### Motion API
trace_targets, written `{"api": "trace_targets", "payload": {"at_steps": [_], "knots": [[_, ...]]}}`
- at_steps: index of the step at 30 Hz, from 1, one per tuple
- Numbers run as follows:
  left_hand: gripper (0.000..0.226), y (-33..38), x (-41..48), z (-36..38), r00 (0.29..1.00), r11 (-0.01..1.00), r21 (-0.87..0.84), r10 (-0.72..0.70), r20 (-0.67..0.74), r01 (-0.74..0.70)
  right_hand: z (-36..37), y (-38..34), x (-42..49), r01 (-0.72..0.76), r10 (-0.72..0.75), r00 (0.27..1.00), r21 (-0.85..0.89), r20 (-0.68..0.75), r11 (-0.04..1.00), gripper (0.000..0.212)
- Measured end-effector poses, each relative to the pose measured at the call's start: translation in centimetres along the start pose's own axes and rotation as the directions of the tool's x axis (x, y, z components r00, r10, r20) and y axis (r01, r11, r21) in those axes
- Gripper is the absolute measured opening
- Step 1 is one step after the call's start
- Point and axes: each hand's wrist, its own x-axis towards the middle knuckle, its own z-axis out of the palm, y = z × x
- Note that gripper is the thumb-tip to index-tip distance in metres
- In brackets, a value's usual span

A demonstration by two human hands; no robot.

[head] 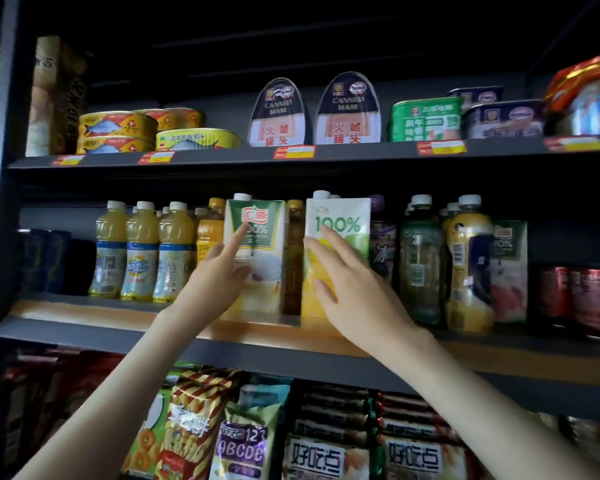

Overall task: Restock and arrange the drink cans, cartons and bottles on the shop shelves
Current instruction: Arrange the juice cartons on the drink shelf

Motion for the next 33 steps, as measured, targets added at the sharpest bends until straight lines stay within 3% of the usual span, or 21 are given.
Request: {"api": "trace_targets", "payload": {"at_steps": [2,5,8,10,14,19,23,27,33], "knots": [[0.065,2.9,-1.0,1.5,0.979,0.987,0.159,0.068,-0.191,-0.037,-1.7,2.7,-1.1,-0.019,0.019,0.993,0.004,-0.116,1.0,0.049],[0.053,9.8,-1.7,5.2,0.84,0.924,0.218,0.378,-0.39,-0.315,-4.2,7.9,-2.7,-0.079,0.055,0.958,-0.076,-0.282,0.994,0.039],[0.058,16.6,-0.7,9.2,0.721,0.809,0.297,0.588,-0.366,-0.508,-6.7,13.3,-4.0,-0.174,0.092,0.916,-0.179,-0.389,0.968,0.028],[0.062,20.1,0.4,11.3,0.692,0.752,0.37,0.653,-0.307,-0.545,-8.1,16.6,-4.2,-0.276,0.186,0.91,-0.209,-0.371,0.938,0.03],[0.077,23.6,3.4,14.7,0.753,0.707,0.496,0.641,-0.147,-0.504,-9.2,22.7,-2.8,-0.498,0.442,0.864,-0.278,-0.243,0.821,0.056],[0.089,23.2,6.0,17.3,0.772,0.622,0.577,0.635,0.024,-0.53,-7.4,28.1,-0.7,-0.577,0.625,0.78,-0.346,0.035,0.74,0.092],[0.092,22.4,7.2,17.8,0.713,0.562,0.608,0.702,0.009,-0.561,-5.5,30.5,0.7,-0.581,0.673,0.729,-0.406,0.126,0.705,0.095],[0.094,21.8,8.0,18.4,0.675,0.535,0.614,0.738,-0.006,-0.58,-4.4,32.2,1.3,-0.534,0.668,0.723,-0.474,0.173,0.7,0.097],[0.092,21.6,8.0,18.8,0.664,0.536,0.598,0.748,-0.009,-0.596,-4.7,31.7,2.2,-0.613,0.655,0.755,-0.326,0.026,0.72,0.077]]}}
